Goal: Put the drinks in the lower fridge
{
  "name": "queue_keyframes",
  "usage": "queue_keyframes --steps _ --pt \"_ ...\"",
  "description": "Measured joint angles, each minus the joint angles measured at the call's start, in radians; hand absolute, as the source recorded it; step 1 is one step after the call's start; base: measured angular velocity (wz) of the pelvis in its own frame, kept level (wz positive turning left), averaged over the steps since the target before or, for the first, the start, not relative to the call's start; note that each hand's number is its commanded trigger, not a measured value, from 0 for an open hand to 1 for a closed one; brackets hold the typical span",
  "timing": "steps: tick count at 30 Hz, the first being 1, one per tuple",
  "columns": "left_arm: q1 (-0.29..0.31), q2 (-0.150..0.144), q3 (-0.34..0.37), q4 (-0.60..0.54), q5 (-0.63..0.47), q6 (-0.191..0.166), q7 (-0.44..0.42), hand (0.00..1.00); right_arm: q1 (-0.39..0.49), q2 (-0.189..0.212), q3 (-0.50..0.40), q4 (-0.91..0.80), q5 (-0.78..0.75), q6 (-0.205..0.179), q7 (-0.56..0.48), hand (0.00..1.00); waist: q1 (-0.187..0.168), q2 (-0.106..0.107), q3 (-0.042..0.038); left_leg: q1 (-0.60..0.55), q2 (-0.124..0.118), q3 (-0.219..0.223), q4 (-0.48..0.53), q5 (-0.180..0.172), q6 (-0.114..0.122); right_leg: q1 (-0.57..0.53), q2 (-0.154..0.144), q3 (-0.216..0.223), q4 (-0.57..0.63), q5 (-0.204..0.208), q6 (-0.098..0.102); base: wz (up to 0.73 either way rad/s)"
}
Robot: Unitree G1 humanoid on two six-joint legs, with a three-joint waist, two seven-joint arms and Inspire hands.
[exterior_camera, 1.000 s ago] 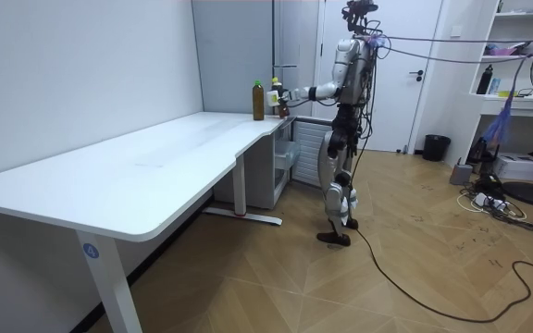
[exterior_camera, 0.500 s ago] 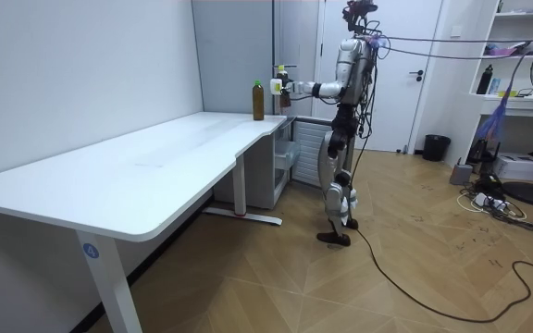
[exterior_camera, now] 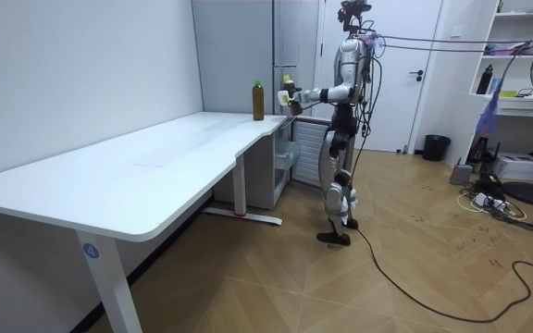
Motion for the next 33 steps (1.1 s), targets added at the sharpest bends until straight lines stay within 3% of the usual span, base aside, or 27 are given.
queue_keyframes --steps 7,13,19,23,33 --pt "0.012 -0.001 -0.05 0.013 -0.009 -0.005 -0.01 1.0 -0.023 0.001 0.051 -0.021 -0.005 -0.013 0.014 0.0 0.008 -0.005 0.0041 0.018 0.0 0.002 -0.002 0.0 0.0 0.016 0.001 0.0 0.0 0.0 0.0 -0.02" --pt "0.066 0.005 -0.069 0.027 -0.007 -0.005 -0.031 1.0 -0.032 0.039 0.06 -0.095 -0.011 -0.047 0.041 0.0 0.018 -0.001 0.0106 0.006 0.001 -0.001 -0.005 0.0 0.0 0.012 0.001 -0.01 0.003 0.0 0.0 0.01" --pt "0.066 0.018 -0.068 0.043 -0.007 -0.013 -0.027 1.0 -0.034 0.041 0.129 -0.248 -0.001 -0.061 0.1 0.0 0.045 -0.001 0.0109 -0.004 0.001 -0.003 0.0 0.002 0.001 0.001 0.001 -0.013 0.009 0.0 0.0 0.02" --pt "0.066 0.018 -0.065 0.048 0.0 -0.04 -0.025 1.0 -0.027 0.042 0.14 -0.349 -0.005 -0.092 0.143 0.0 0.048 -0.002 0.0113 -0.003 0.003 0.003 0.009 0.002 0.001 -0.002 -0.003 -0.014 0.016 0.0 0.0 0.01" --pt "0.068 0.02 -0.068 0.085 0.056 -0.06 -0.01 1.0 -0.009 0.033 0.19 -0.608 -0.01 -0.093 0.291 0.0 0.047 -0.007 0.0112 -0.024 0.001 -0.002 0.017 0.002 0.001 -0.012 -0.006 -0.034 0.017 -0.001 0.001 0.05"
